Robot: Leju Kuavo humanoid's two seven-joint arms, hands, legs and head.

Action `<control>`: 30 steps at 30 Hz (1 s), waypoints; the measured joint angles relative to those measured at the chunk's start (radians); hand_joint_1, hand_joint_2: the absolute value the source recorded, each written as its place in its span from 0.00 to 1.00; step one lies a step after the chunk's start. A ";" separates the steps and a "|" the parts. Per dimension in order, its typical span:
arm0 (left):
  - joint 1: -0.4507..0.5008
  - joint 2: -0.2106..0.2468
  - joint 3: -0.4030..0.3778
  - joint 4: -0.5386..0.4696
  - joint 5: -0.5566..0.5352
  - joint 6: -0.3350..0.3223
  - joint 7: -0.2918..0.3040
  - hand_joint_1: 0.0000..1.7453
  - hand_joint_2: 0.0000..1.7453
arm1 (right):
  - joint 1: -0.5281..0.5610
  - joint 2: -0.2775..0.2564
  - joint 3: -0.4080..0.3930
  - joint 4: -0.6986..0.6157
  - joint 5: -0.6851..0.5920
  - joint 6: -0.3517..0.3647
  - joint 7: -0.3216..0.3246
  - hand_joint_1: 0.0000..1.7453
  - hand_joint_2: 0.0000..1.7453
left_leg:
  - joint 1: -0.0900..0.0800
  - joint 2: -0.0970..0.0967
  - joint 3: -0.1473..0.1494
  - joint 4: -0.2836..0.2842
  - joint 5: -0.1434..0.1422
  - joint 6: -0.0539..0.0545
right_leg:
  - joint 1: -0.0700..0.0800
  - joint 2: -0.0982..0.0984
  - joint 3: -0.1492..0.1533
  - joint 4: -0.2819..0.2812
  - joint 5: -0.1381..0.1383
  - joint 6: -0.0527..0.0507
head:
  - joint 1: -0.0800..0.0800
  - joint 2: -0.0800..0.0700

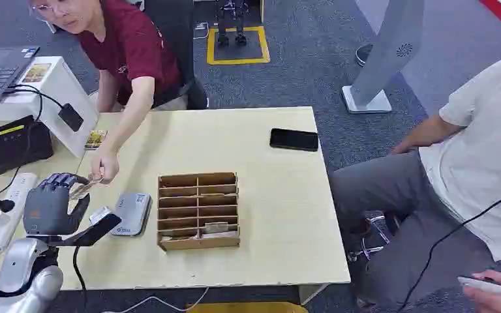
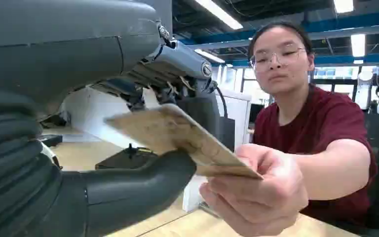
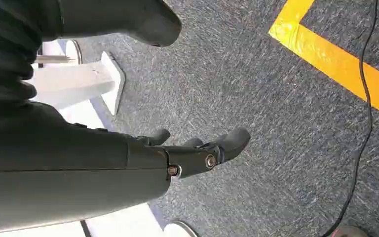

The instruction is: Pass the card to the sensor for recognition and then transmit it.

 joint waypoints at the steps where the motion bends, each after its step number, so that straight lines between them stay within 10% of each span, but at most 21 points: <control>1: -0.002 0.000 0.000 0.000 0.000 0.000 0.000 1.00 1.00 | 0.000 0.000 0.000 0.000 0.000 0.000 0.000 0.00 1.00 | 0.000 0.000 0.000 0.000 0.000 0.000 | 0.000 0.000 0.000 0.000 0.000 0.000 | 0.000 0.000; 20: 0.002 -0.003 0.000 0.002 0.133 -0.053 -0.069 1.00 1.00 | 0.001 0.000 0.001 0.000 0.000 -0.001 0.003 0.00 1.00 | 0.000 0.000 0.000 0.000 0.000 0.000 | 0.000 0.000 0.000 0.000 0.000 0.000 | 0.000 0.000; 24: 0.014 -0.024 0.005 -0.018 0.392 -0.187 -0.143 1.00 1.00 | 0.001 0.000 0.001 0.000 0.000 -0.006 0.000 0.00 1.00 | 0.000 0.000 0.000 0.000 0.000 0.000 | 0.000 0.000 0.000 0.000 0.000 0.000 | 0.000 0.000; 30: 0.004 -0.098 0.047 -0.037 0.708 -0.444 0.013 1.00 1.00 | 0.002 0.003 0.001 0.000 0.000 -0.021 0.014 0.00 1.00 | 0.000 0.000 0.000 0.000 0.000 0.000 | 0.000 0.000 0.001 0.000 0.000 0.000 | 0.000 0.000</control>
